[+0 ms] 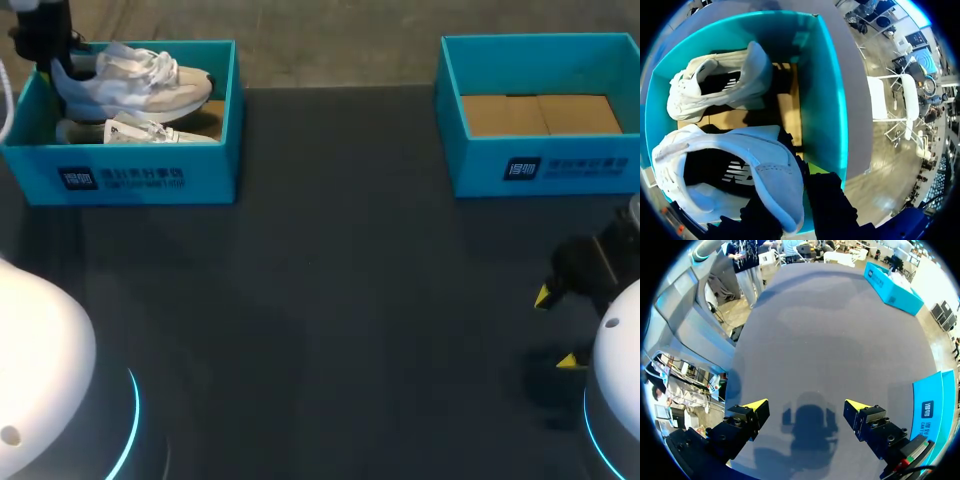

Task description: Take the shoe out of the shoebox, open the shoe tongue, remove and reinsert the insole, then place the shoe into the shoebox

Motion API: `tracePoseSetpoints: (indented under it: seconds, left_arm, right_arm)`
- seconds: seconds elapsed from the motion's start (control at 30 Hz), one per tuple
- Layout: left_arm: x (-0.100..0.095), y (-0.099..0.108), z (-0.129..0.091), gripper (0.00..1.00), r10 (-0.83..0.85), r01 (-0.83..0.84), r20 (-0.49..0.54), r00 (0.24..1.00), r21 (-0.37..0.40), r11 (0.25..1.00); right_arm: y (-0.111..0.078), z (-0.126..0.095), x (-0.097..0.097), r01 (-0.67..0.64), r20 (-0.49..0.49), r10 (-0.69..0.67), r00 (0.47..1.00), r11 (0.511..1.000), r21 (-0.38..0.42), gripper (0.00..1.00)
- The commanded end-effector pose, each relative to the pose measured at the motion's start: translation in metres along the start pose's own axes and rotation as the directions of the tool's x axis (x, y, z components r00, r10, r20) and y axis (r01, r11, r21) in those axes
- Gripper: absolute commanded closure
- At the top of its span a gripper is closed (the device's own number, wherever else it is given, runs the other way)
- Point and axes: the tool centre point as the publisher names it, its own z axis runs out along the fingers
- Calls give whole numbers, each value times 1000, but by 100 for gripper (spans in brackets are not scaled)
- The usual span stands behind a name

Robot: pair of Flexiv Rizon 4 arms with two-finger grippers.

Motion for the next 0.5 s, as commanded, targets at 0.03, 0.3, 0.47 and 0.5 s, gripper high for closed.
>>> tracePoseSetpoints:
  seconds: [0.03,0.3,0.47,0.5]
  left_arm:
    - [2,12,5,100,-10,10,2,1000,16,1000]
    - [4,21,12,100,-35,35,6,999,21,999]
    - [4,27,16,100,-35,34,4,999,22,999]
    - [4,28,16,100,-33,33,6,999,24,999]
  right_arm:
    - [0,1,2,0,3,0,1000,1000,3,0]
    - [0,1,2,0,3,0,1000,1000,3,0]
    - [0,1,2,0,3,0,1000,1000,3,0]
    - [0,1,2,0,3,0,1000,1000,3,0]
